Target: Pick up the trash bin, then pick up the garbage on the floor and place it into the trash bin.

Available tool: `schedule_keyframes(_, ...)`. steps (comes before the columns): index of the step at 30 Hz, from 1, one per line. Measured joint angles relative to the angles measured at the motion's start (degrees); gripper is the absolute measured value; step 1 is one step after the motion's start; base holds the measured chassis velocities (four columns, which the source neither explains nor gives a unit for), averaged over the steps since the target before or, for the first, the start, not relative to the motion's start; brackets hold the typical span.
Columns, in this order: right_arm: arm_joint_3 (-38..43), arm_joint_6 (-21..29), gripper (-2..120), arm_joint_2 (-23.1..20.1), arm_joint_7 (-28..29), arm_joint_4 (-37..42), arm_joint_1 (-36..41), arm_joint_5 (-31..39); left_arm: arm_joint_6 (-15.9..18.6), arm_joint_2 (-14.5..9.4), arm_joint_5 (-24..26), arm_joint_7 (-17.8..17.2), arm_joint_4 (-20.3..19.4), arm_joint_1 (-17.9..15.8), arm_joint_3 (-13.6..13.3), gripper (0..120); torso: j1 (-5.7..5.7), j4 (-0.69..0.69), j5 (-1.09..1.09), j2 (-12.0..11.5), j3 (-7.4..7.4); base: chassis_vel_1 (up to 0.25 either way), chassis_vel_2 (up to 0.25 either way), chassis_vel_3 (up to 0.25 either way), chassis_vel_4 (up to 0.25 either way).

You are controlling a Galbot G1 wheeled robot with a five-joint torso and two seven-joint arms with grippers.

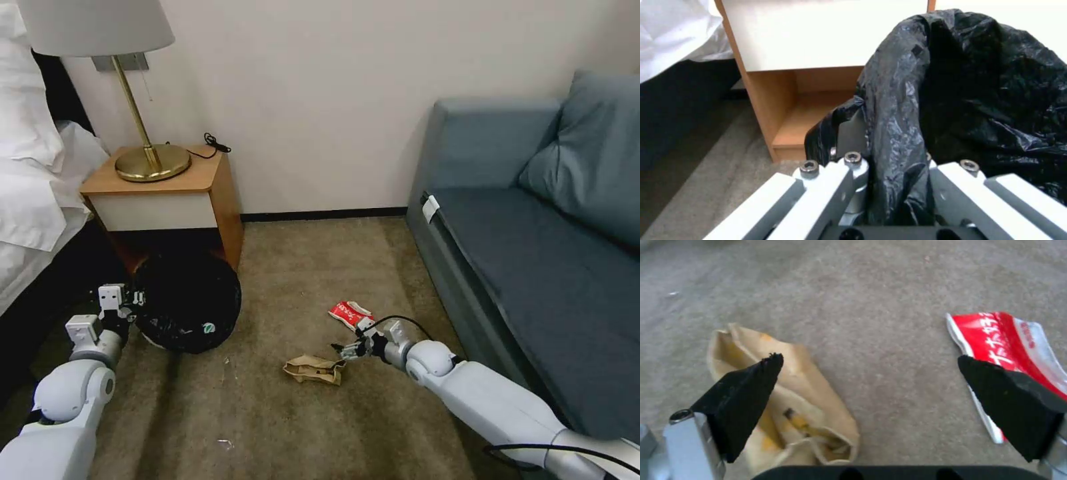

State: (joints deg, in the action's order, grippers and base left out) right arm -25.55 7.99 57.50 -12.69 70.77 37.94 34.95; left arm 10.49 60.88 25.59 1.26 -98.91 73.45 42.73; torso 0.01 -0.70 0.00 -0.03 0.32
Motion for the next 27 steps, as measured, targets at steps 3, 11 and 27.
schedule_keyframes(3, 1.5, 0.8, 100, -0.6, 0.1, 2.9, 1.9, -1.3, 0.0, -0.4, 0.3, -0.5, -1.2, 1.2, 0.2, 5, 0.00, 0.01, 0.01, 0.0, 0.00, 0.000, 0.000, 0.000, 0.000)
schedule_keyframes(11, 6.0, 2.3, 100, -3.0, -0.3, 9.7, 10.0, -4.1, -1.2, -0.9, 0.7, -0.9, -2.0, 3.3, 0.3, 5, 0.00, 0.00, 0.00, 0.0, -0.01, 0.000, 0.000, 0.000, 0.000)
schedule_keyframes(27, 5.8, -2.0, 100, 1.4, -5.0, 2.8, 11.1, -9.6, -2.6, 0.5, -0.7, -0.9, -0.4, 3.8, -0.4, 5, 0.00, 0.00, -0.01, 0.0, 0.00, 0.000, 0.000, 0.000, 0.000)
